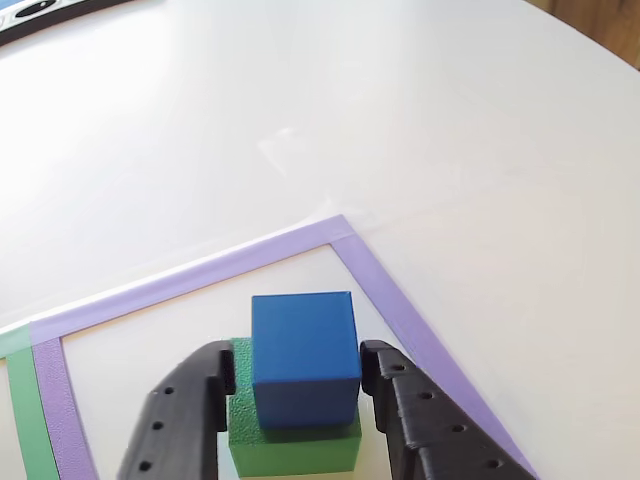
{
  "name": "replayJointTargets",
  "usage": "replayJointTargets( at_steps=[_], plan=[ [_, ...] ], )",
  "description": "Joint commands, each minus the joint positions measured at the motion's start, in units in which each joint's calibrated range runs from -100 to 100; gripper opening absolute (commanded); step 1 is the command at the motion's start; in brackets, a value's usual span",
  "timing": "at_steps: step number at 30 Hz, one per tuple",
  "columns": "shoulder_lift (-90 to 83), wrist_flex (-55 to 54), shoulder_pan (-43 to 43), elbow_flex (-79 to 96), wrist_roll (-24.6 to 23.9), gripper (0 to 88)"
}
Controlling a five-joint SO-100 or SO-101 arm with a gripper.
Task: Tower of hanoi
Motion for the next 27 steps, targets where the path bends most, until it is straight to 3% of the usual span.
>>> replayJointTargets(
  at_steps=[1, 8, 12, 19, 25, 27],
  plan=[
    [-0.6, -1.4, 0.9, -1.2, 0.0, 17.9],
    [-5.2, 0.9, -0.1, -0.9, 0.0, 21.9],
    [-14.3, 10.2, -0.8, -0.5, 0.0, 22.1],
    [-40.1, 52.0, -1.4, -8.7, 0.0, 21.9],
    [-52.7, 88.6, -3.2, -24.9, 0.0, 2.0],
    [-54.8, 99.3, -3.9, -31.6, 0.0, 0.0]
  ],
)
